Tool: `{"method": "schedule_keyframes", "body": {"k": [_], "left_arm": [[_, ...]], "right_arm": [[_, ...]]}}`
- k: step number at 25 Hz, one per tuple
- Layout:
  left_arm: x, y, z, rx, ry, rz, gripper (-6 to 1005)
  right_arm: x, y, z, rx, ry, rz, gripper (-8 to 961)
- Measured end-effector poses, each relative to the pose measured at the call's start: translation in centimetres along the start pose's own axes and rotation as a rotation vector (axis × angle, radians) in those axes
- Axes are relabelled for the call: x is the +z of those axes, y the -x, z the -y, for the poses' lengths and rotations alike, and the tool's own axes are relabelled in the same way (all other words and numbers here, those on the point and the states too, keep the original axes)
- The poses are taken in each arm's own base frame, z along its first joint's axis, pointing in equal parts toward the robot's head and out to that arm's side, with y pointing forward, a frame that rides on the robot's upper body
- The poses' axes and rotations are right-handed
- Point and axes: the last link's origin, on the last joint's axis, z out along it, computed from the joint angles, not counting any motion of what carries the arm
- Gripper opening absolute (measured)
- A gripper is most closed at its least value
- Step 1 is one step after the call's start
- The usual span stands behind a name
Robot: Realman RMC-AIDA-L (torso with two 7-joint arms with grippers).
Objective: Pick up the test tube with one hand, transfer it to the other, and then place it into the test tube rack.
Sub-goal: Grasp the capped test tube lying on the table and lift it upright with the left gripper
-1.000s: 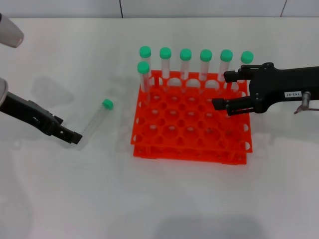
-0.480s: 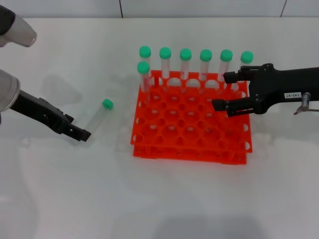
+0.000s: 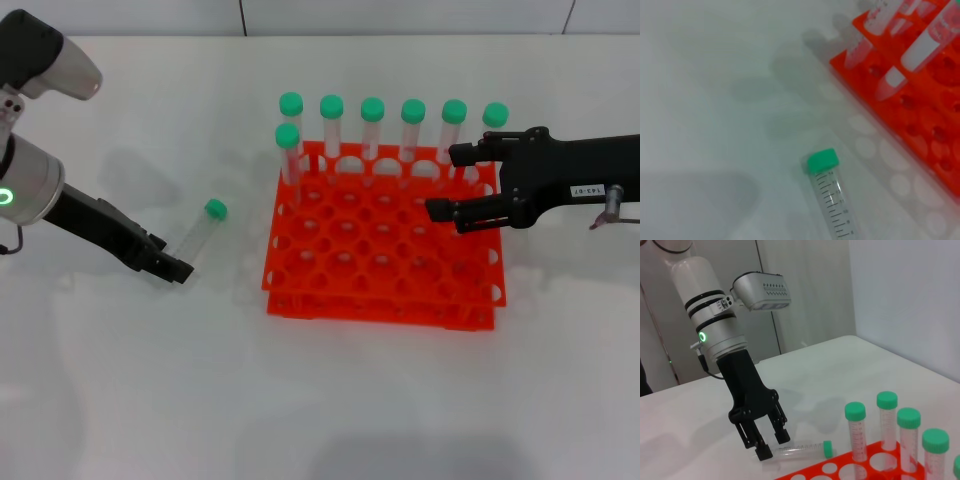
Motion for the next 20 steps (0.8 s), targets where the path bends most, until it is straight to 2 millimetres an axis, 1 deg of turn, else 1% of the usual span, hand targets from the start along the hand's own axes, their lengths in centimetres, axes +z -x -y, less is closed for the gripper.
{"method": "schedule_keyframes", "body": {"k": [2,13,18,20], "left_arm": [[0.03,-0.03,-0.04,0.003,0.001,0.002,617],[0.30,0.01,-0.22,0.005,0.008,0.011,598],[0.32,0.01,-0.20,0.006,0.006,0.014,488],[0.28,0.01,-0.17,0.007,0.006,0.015,488]], "right_arm": [[0.00,0.01,0.02,0.000,-0.002,0.000,843],[-0.05,-0.09,0.11,-0.001,-0.010,0.000,843],[-0.08,-0.15,0.12,0.000,-0.012,0.000,844],[-0.08,-0.14,0.13,-0.001,-0.013,0.000,844]]}}
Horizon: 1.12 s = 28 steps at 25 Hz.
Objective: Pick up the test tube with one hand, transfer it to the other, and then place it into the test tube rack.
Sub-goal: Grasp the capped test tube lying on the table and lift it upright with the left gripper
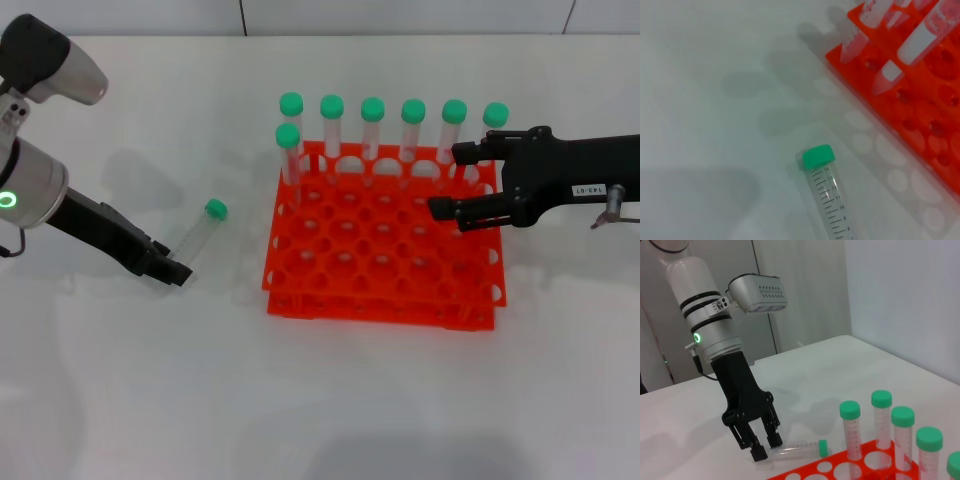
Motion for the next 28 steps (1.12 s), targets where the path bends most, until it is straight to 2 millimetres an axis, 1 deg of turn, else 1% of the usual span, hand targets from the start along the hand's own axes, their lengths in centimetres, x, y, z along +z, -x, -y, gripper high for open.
{"method": "schedule_keyframes", "body": {"k": [7,12,28], "left_arm": [[-0.24,0.07,0.21,-0.001,-0.006,0.002,489],[-0.28,0.19,0.33,-0.003,-0.013,0.009,402],[0.01,-0.04,0.22,0.014,-0.016,0.018,389]], "right_arm": [[-0.03,-0.03,0.16,0.000,-0.012,0.001,844],[-0.03,-0.03,0.21,0.000,-0.016,0.002,843],[-0.02,-0.04,0.35,-0.002,-0.025,0.002,844]]}}
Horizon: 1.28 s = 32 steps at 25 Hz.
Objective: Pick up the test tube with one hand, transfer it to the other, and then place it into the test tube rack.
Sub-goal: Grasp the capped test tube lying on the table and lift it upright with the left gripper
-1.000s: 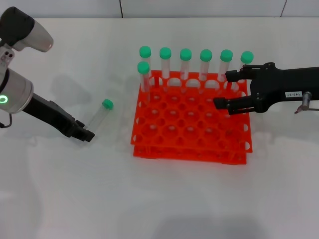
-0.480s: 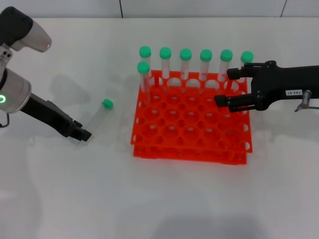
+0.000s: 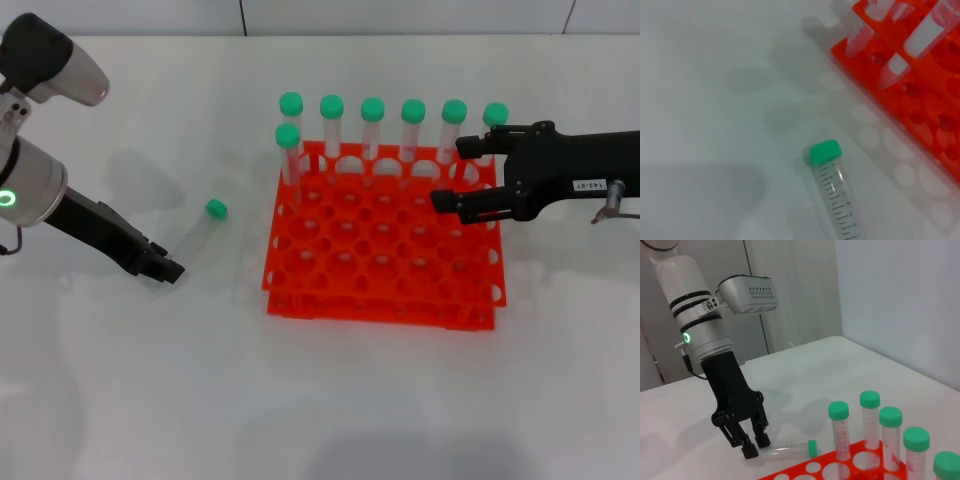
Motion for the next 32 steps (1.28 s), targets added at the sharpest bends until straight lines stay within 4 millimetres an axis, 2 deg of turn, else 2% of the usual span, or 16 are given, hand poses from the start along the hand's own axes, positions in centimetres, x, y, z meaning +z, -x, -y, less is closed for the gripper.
{"method": "schedule_keyframes", "body": {"k": [19,32], "left_arm": [[0.26,-0.07,0.06,0.004,-0.014,0.006,304],[0.26,-0.01,0.26,-0.010,-0.022,0.006,194]], "right_arm": [[0.04,0.12,0.07,-0.011,-0.003,0.003,844],[0.07,0.23,0.18,-0.013,-0.009,0.005,843]]}}
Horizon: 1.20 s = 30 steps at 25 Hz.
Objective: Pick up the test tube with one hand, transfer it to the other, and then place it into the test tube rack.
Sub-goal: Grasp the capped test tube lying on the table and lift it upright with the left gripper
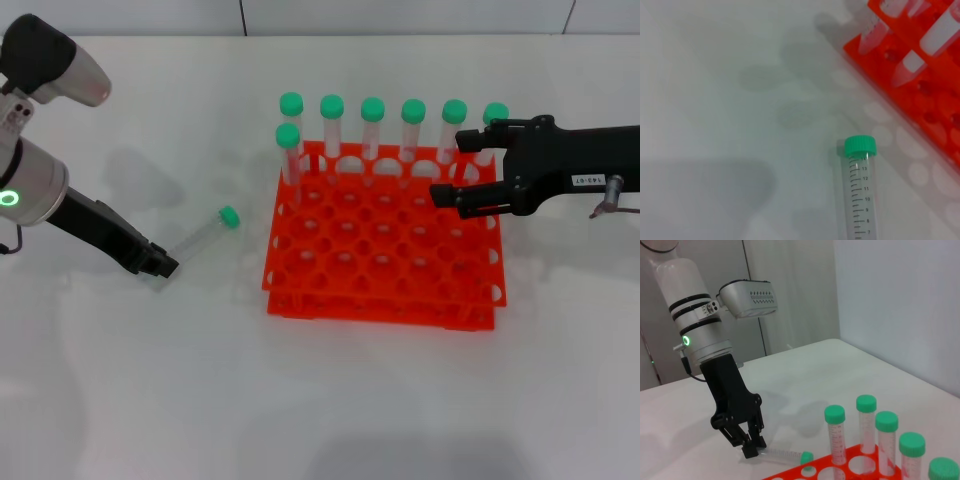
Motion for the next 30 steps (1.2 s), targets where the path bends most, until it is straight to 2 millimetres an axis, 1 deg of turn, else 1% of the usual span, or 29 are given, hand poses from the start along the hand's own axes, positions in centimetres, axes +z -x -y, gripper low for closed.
{"method": "schedule_keyframes", "body": {"k": [9,13,18,22,27,30], "left_arm": [[-0.3,-0.5,0.1,-0.016,0.000,-0.053,193],[-0.9,-0.7,0.4,-0.034,0.004,-0.117,193],[-2.7,0.0,1.3,-0.070,-0.025,-0.254,194],[-4.7,0.4,1.8,-0.090,-0.049,-0.381,193],[-6.7,0.5,2.3,-0.104,-0.066,-0.530,194],[-7.3,0.3,2.5,-0.098,-0.075,-0.582,194]], "right_arm": [[-0.1,-0.1,0.1,0.003,-0.007,0.004,843],[-0.2,0.0,0.1,0.004,-0.009,0.012,843],[-0.3,0.0,0.1,0.000,-0.011,0.016,844],[-0.3,0.0,0.3,-0.001,-0.019,0.017,844],[-0.3,0.0,0.5,-0.006,-0.035,0.019,843],[-0.3,0.1,0.5,-0.013,-0.040,0.024,843]]}}
